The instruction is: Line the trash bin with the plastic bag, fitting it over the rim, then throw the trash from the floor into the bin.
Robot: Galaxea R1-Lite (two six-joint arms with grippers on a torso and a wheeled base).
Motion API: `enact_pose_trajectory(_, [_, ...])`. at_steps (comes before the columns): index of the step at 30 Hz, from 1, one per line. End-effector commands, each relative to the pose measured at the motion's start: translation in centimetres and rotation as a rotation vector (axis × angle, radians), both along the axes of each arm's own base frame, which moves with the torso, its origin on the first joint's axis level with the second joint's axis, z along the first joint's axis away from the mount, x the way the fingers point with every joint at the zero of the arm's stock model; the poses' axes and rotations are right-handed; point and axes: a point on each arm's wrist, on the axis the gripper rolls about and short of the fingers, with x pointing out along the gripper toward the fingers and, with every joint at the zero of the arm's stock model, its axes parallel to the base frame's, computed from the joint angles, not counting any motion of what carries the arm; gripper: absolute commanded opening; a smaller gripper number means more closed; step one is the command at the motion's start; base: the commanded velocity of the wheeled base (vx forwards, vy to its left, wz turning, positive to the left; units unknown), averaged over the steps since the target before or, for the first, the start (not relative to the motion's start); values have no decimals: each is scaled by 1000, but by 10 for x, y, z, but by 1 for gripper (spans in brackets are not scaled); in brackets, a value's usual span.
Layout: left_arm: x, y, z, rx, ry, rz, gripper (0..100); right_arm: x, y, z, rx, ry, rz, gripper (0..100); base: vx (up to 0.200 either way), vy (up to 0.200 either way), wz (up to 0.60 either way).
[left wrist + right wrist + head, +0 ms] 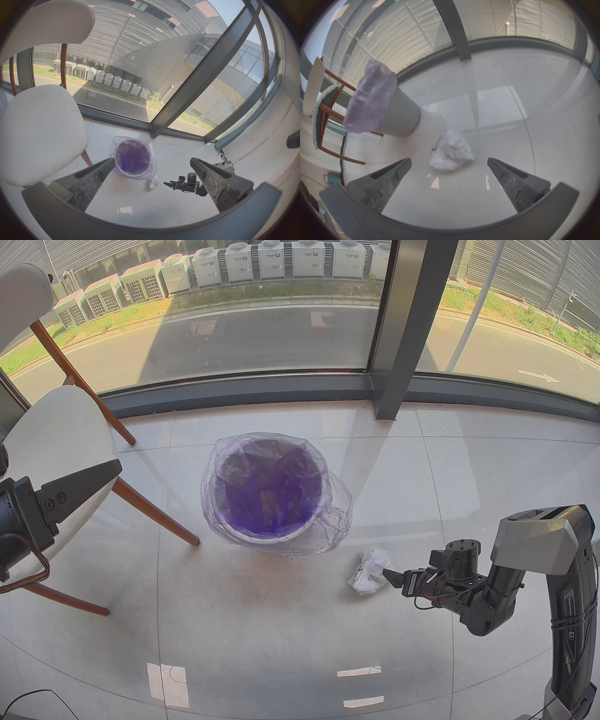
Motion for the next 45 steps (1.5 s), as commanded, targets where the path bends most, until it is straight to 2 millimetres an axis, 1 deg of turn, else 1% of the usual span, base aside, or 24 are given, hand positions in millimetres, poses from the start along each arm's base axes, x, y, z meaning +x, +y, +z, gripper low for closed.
enact_pose_trajectory(1, [0,2,2,-8,-7,-8,100,15,5,0,-2,38,15,100,0,0,0])
enact_pose_trajectory(4, [1,2,0,-4,6,-10,100,26,9,1,1,34,19,100,0,0,0])
enact_pose_trajectory(9, [1,4,-1,-4,9,-2,100,43,18,6,-7,49,26,100,-200,0,0])
enact_pose_trajectory(13, [2,7,-2,3,4,22,100,56,25,0,-8,45,32,100,-200,0,0])
enact_pose_trajectory(20, [3,10,-4,53,-11,44,100,74,31,-11,-33,42,47,100,0,0,0])
enact_pose_trajectory(22, [3,10,-5,53,-11,50,100,77,31,-11,-34,33,47,100,0,0,0])
enact_pose_trajectory(23, [4,12,-5,54,-9,62,100,88,31,-15,-41,8,49,100,0,0,0])
enact_pose_trajectory(24, [4,12,-5,54,-9,62,100,90,31,-15,-44,0,50,100,0,0,0])
enact_pose_trajectory(25, [4,12,-5,52,-10,64,100,98,29,-18,-61,-18,49,100,0,0,0])
enact_pose_trajectory(28, [5,12,-6,53,-2,64,100,107,25,-22,-92,-19,53,100,0,0,0])
enact_pose_trajectory(31, [6,12,-6,54,2,67,100,113,24,-23,-102,-31,53,100,0,0,0])
enact_pose_trajectory(34, [7,15,-5,53,-1,87,100,126,25,-30,-106,-45,43,100,0,0,0])
enact_pose_trajectory(40, [9,15,-3,53,-1,93,100,141,24,-38,-129,-66,46,100,0,0,0])
enact_pose_trajectory(41, [10,15,-3,53,0,96,100,142,24,-40,-131,-62,47,0,0,0,0])
enact_pose_trajectory(45, [11,15,-1,51,-3,99,100,143,26,-40,-136,-44,52,0,0,0,0])
